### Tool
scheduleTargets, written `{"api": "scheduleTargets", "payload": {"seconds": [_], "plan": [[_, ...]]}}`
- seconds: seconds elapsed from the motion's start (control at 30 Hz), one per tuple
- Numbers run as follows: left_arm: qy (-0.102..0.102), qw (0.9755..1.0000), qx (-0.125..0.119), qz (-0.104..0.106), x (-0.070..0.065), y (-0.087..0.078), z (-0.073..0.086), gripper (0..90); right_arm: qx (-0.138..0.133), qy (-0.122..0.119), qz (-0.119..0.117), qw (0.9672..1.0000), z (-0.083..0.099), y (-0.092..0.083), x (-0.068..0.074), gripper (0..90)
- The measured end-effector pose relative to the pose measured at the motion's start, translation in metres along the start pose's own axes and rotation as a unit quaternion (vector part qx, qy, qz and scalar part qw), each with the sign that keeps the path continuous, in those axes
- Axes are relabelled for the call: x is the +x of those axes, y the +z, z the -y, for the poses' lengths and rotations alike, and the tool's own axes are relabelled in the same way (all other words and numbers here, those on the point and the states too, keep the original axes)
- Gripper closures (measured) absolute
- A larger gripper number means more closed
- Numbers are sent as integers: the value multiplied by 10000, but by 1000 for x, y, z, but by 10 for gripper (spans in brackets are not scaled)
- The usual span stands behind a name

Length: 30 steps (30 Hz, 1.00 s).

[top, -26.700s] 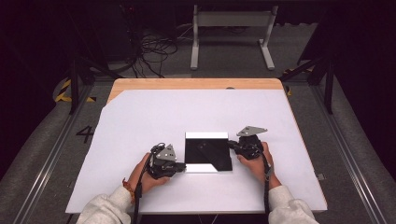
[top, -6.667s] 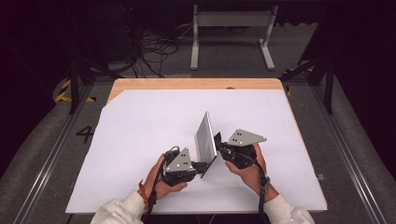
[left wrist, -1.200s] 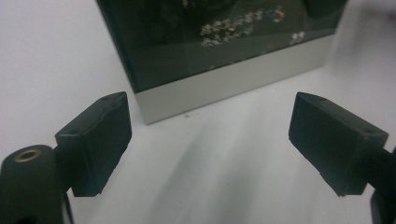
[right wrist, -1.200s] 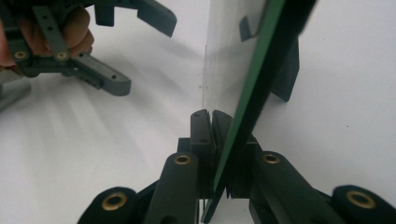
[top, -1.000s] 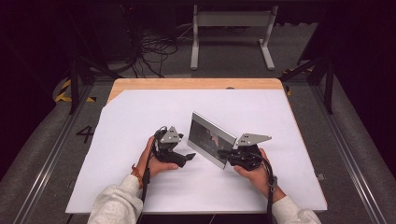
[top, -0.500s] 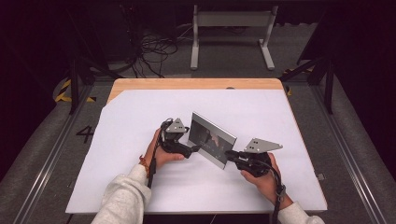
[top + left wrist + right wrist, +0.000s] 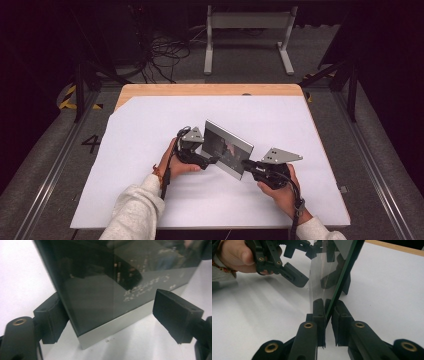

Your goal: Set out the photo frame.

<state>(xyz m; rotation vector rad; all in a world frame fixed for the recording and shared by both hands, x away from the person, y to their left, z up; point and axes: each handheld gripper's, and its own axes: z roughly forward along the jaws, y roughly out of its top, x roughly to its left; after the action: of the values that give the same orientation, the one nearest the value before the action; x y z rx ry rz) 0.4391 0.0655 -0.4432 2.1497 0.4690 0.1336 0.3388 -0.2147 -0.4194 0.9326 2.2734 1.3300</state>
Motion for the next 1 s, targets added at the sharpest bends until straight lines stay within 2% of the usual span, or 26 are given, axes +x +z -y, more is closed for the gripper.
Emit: {"api": "scheduleTargets", "payload": {"seconds": [0.23, 0.43, 0.5, 0.6, 0.67, 0.77, 0.83, 0.93, 1.0], "plan": [[-84, 10000, -4, 33, 1, -4, 2, 201, -15, -4, 75, 10000, 0, 1, -1, 812], [-84, 9999, 90, -76, -1, -9, 3, 263, -43, 41, 152, 9999, -1, 4, -6, 803], [-15, 9998, 146, -162, -5, -12, 6, 284, -72, 107, 174, 9998, -1, 5, -9, 793], [-21, 9998, 143, -144, -6, -15, 8, 307, -64, 65, 227, 9997, -2, 5, -8, 786], [13, 9998, 159, -134, -6, -17, 9, 328, -72, 87, 296, 9995, -1, 4, -8, 749], [43, 9996, 141, -230, -7, -18, 9, 337, -65, 93, 292, 9995, 1, 0, -9, 786], [3, 9997, 17, -253, -7, -19, 8, 339, -63, 97, 242, 9996, 3, -3, -9, 834], [-19, 9996, -58, -290, -7, -19, 7, 340, -59, 110, 236, 9996, 3, -4, -9, 835], [-24, 9993, -66, -363, -8, -19, 7, 371, -64, 111, 230, 9997, 3, -3, -10, 834]]}}
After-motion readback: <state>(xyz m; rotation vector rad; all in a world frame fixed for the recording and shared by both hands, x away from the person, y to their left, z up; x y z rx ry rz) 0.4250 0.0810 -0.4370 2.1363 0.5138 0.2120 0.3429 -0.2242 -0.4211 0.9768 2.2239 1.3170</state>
